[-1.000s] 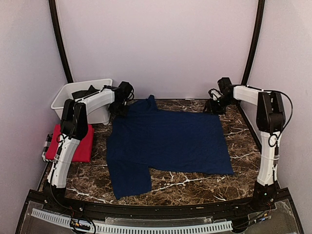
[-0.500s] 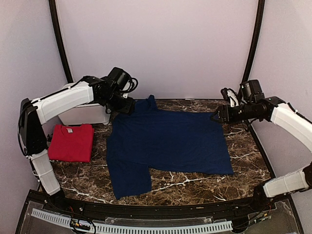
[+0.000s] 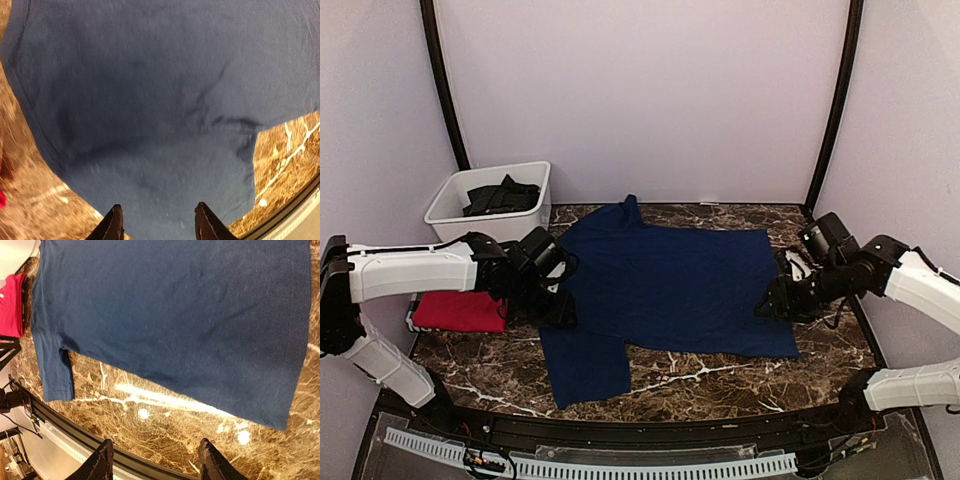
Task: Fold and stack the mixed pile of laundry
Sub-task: Pick up the flattened T-shirt from the center of the board.
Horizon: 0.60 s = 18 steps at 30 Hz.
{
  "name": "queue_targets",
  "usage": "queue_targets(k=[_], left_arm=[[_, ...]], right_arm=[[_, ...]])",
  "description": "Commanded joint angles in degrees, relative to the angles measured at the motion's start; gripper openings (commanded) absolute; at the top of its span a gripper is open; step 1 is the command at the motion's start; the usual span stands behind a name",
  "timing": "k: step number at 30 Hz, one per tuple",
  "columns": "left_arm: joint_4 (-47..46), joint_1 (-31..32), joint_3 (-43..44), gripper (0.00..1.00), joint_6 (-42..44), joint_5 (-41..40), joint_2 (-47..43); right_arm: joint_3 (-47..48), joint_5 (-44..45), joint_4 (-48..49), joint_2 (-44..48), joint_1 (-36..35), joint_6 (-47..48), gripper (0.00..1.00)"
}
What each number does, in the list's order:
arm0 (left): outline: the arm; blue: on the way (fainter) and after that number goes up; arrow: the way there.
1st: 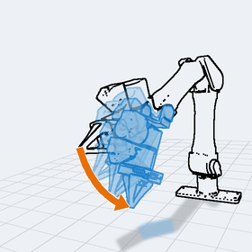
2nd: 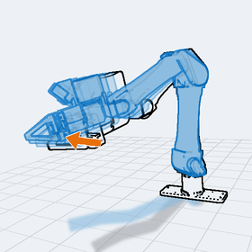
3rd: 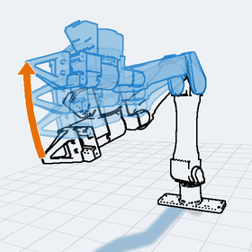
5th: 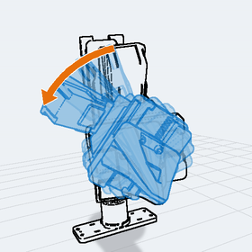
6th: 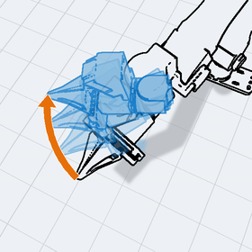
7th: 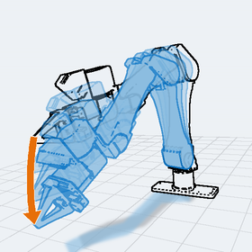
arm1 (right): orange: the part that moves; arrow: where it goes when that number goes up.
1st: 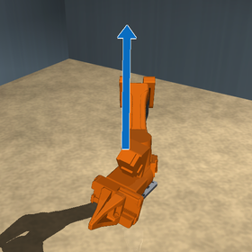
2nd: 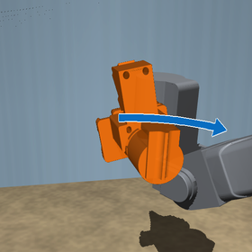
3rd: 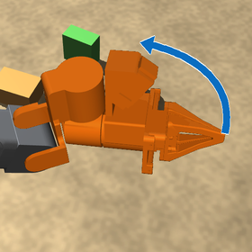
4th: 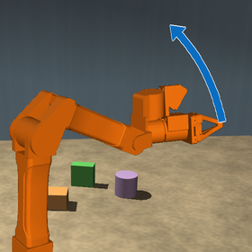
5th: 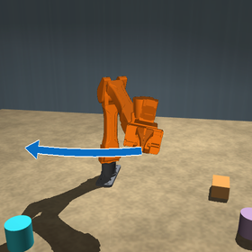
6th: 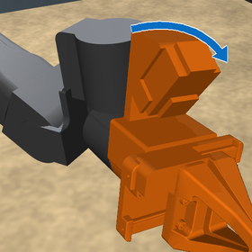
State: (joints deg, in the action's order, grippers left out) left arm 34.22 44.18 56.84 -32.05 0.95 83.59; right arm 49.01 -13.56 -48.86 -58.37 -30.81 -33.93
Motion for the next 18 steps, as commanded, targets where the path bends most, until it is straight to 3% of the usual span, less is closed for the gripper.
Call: queue_targets(k=[1, 6, 10, 18], left_arm=[[0.44, 4.48, -4.41, 0.47, -8.68, 2.05, -6.3], [1.73, 9.15, -7.63, 0.47, -13.9, 1.86, -8.52], [0.91, 10.22, -9.46, 0.48, -16.28, 1.99, -9.03], [-2.8, 10.22, -14.93, 0.48, -22.36, 4.33, -10.77]], right_arm=[[-4.17, 4.46, -4.43, 3.41, -6.26, -10.56, 0.54], [-6.43, 12.95, -9.83, 6.52, -8.13, -20.33, 0.47], [-7.84, 17.86, -9.19, 5.33, -8.13, -29.37, 0.47], [-9.28, 21.08, -6.16, -0.8, -4.42, -35.0, 0.47]])
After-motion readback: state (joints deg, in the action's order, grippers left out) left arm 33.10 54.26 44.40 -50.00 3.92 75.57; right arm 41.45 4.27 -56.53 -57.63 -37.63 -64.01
